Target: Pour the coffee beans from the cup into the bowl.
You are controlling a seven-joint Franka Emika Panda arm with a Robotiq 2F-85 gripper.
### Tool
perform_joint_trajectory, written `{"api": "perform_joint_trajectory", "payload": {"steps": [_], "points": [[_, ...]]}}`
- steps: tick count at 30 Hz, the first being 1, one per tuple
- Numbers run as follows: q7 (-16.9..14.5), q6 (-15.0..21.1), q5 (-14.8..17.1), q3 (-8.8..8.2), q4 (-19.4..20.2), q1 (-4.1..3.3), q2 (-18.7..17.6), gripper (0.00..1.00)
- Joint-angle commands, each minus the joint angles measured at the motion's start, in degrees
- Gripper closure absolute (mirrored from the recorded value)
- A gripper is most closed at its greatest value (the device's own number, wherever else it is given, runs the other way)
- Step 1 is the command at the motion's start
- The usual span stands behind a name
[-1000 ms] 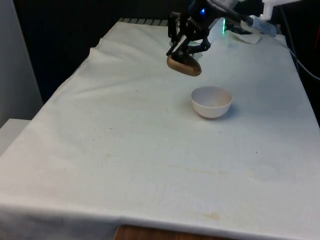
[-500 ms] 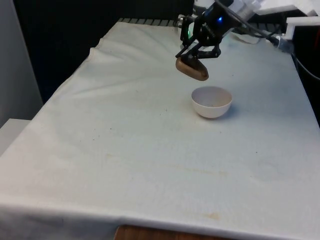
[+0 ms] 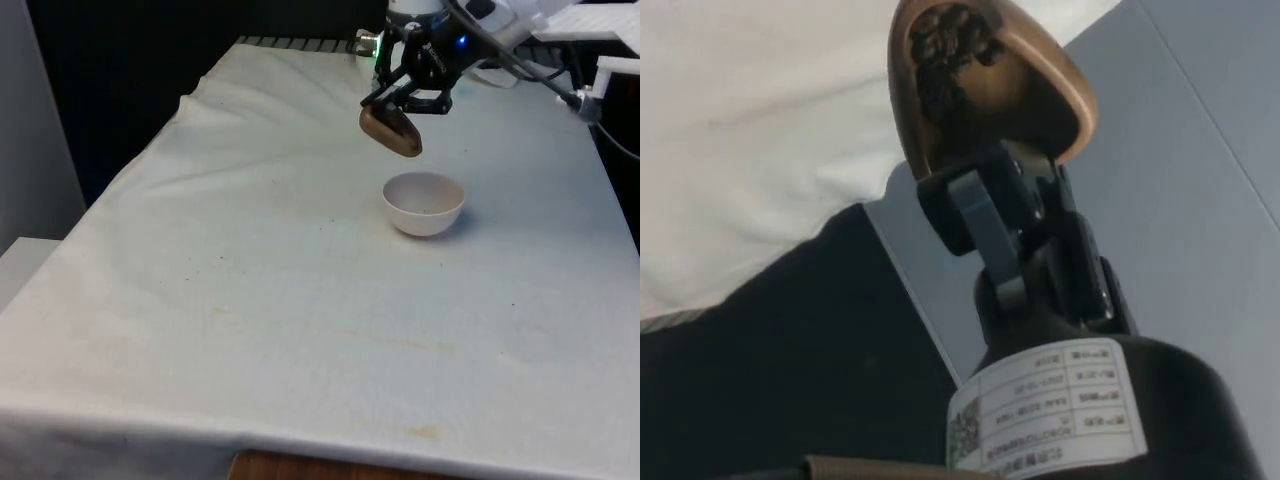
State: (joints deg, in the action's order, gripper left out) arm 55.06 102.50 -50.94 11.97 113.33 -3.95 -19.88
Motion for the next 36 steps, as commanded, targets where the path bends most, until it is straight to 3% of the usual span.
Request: {"api": "perform_joint_trajectory", "payload": {"steps": [1,5,6,7,12,13,14,22,23,24,30,31,32,36], "points": [[0.3,-1.1,-0.5,0.17,-0.5,-0.40,-0.5,1.00],[1.0,-3.3,-1.4,1.32,-1.1,-0.46,-1.1,1.00],[0.9,-2.7,-1.3,1.49,-0.7,-0.06,-0.8,1.00],[1.1,-3.8,-1.7,1.60,-1.3,-0.52,-1.3,1.00],[2.1,-8.0,-3.3,3.78,-2.6,-0.57,-2.7,1.00],[1.9,-7.5,-3.3,4.07,-2.3,-0.11,-2.4,1.00],[2.2,-8.6,-3.6,4.13,-2.8,-0.57,-2.9,1.00],[2.9,-13.9,-5.6,6.65,-4.6,-0.69,-4.8,1.00],[2.9,-12.9,-5.4,6.70,-4.1,-0.23,-4.4,1.00],[2.9,-14.5,-5.8,6.88,-4.8,-0.69,-4.9,1.00],[3.1,-18.5,-7.4,8.48,-6.2,-0.80,-6.3,1.00],[3.0,-17.7,-7.3,8.71,-5.8,-0.34,-6.0,1.00],[3.1,-19.1,-7.7,8.71,-6.4,-0.86,-6.5,1.00],[3.2,-21.3,-8.6,9.57,-7.2,-0.92,-7.3,1.00]]}}
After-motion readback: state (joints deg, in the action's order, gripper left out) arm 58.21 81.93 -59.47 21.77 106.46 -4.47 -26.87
